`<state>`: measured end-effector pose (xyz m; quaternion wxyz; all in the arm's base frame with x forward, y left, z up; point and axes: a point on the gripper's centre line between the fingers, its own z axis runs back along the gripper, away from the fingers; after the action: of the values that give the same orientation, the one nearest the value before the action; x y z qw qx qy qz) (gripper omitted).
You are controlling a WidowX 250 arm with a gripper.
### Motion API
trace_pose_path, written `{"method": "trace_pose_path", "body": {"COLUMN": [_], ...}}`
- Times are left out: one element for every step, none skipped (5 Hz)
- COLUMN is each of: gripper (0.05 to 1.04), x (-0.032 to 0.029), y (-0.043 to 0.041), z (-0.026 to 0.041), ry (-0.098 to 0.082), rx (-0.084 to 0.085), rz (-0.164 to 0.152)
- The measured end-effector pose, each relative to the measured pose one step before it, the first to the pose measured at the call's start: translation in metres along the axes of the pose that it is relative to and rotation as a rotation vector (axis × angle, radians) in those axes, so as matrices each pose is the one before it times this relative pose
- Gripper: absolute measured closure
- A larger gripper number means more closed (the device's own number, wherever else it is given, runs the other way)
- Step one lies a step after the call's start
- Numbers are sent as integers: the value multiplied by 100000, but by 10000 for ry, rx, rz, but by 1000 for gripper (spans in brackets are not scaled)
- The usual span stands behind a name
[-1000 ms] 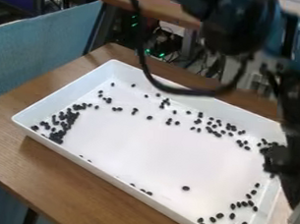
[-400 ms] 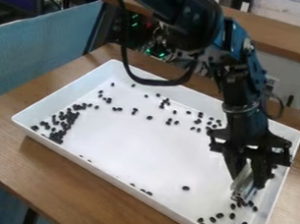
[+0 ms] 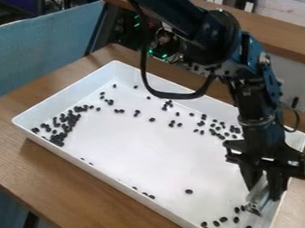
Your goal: Sweep into pile
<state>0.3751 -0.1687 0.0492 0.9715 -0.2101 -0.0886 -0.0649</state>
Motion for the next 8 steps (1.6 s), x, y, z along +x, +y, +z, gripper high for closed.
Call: {"method": "trace_pose_path", "body": {"gripper": [703, 703, 703, 703, 703, 703, 703, 703], "x": [-283, -340, -681, -102, -1, -251, -589, -229], "y": [105, 867, 1330, 707, 411, 2080, 4383, 4597], "z": [-397, -850, -449, -6, 112, 777, 1485, 1138], "ry": [-95, 46, -66, -94, 196, 599, 340, 204], "rx": [-169, 89, 162, -21, 307, 429, 641, 401], "rz": [314, 465, 342, 250, -53, -86, 390, 801]}}
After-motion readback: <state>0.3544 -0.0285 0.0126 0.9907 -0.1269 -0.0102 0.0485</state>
